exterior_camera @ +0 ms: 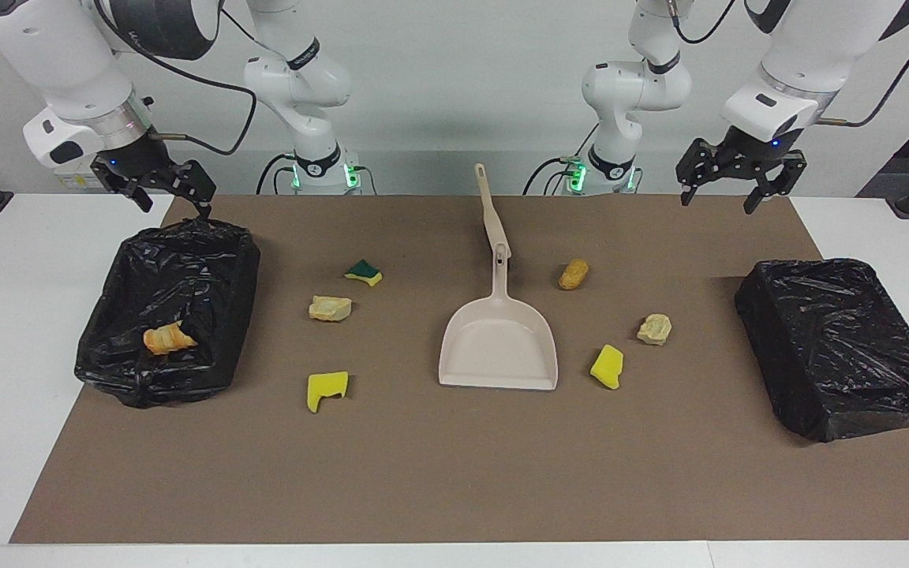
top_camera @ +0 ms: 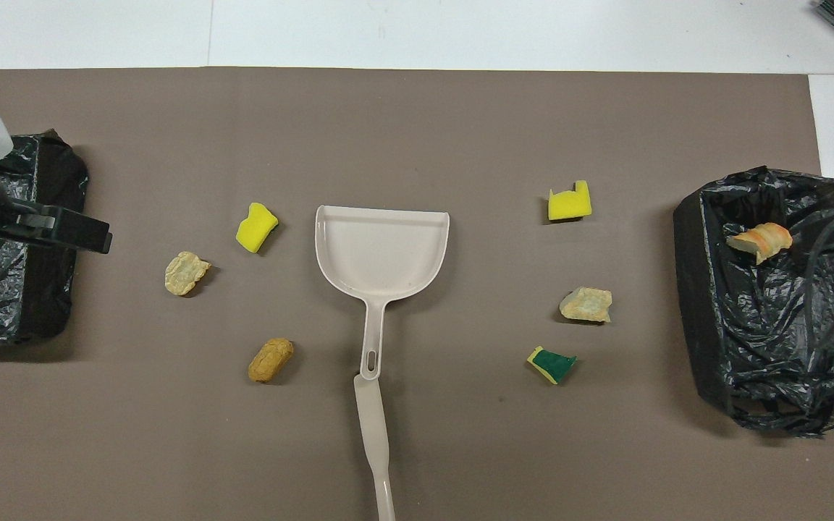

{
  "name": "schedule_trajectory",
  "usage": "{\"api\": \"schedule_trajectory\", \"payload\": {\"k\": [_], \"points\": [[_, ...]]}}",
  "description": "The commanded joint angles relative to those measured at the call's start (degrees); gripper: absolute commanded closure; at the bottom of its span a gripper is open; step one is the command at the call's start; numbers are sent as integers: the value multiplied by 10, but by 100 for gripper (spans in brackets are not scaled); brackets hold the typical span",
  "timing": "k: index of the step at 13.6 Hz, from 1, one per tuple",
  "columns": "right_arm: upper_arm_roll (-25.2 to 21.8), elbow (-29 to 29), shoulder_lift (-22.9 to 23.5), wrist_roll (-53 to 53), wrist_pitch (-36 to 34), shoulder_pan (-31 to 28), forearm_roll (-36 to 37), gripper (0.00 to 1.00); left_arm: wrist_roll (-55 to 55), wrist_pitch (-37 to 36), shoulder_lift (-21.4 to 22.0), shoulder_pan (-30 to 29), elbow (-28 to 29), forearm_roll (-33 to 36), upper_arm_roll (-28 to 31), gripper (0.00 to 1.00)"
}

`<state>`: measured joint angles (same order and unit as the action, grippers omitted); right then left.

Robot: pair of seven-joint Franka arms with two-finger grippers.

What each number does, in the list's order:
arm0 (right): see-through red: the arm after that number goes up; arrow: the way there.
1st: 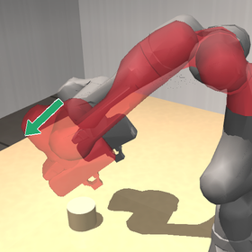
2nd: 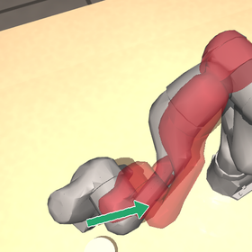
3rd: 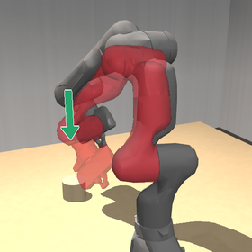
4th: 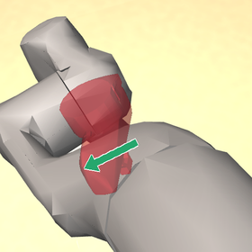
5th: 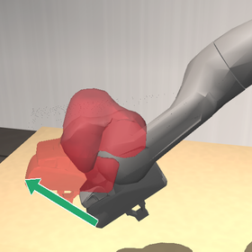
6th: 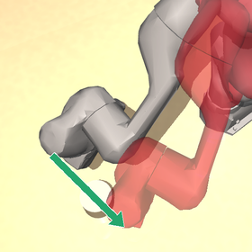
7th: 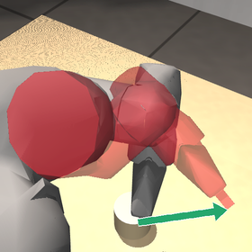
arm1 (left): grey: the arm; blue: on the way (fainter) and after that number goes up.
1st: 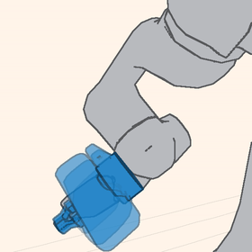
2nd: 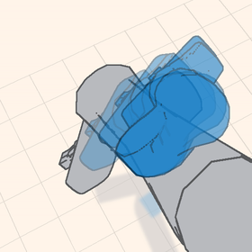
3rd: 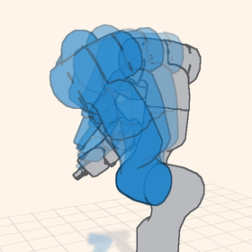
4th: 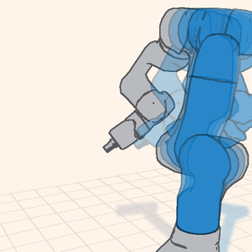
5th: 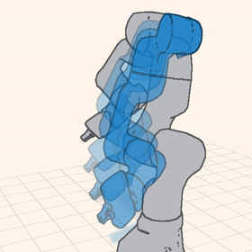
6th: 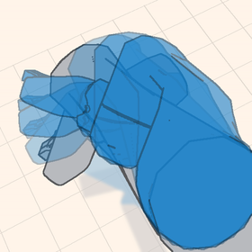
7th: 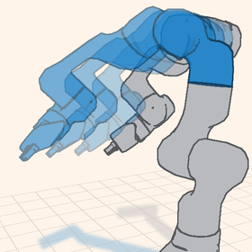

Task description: Sweep and dump trash in bin

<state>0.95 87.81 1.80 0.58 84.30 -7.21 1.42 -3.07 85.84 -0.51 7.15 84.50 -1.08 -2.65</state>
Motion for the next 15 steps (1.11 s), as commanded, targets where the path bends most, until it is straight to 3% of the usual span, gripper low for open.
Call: {"api": "schedule_trajectory", "payload": {"k": [1, 4, 8, 12, 15], "points": [[5, 3, -6, 3, -6, -10, -2, 0, 3, 3, 29, 0, 38, -10, -3, 0], [5, 3, -7, 2, -5, -4, -2, 0, 3, 10, 56, 17, 88, -13, -7, 0], [7, 18, -15, 0, -5, -3, -2, 0, 25, 65, 117, 60, 202, -14, -7, 0], [7, 66, -49, 2, -18, -3, -37, 0, 61, 78, 131, 119, 251, -14, -7, 0], [6, 117, -87, -22, -38, -5, -32, 0, 61, 85, 136, 121, 261, -14, -7, 0]]}}
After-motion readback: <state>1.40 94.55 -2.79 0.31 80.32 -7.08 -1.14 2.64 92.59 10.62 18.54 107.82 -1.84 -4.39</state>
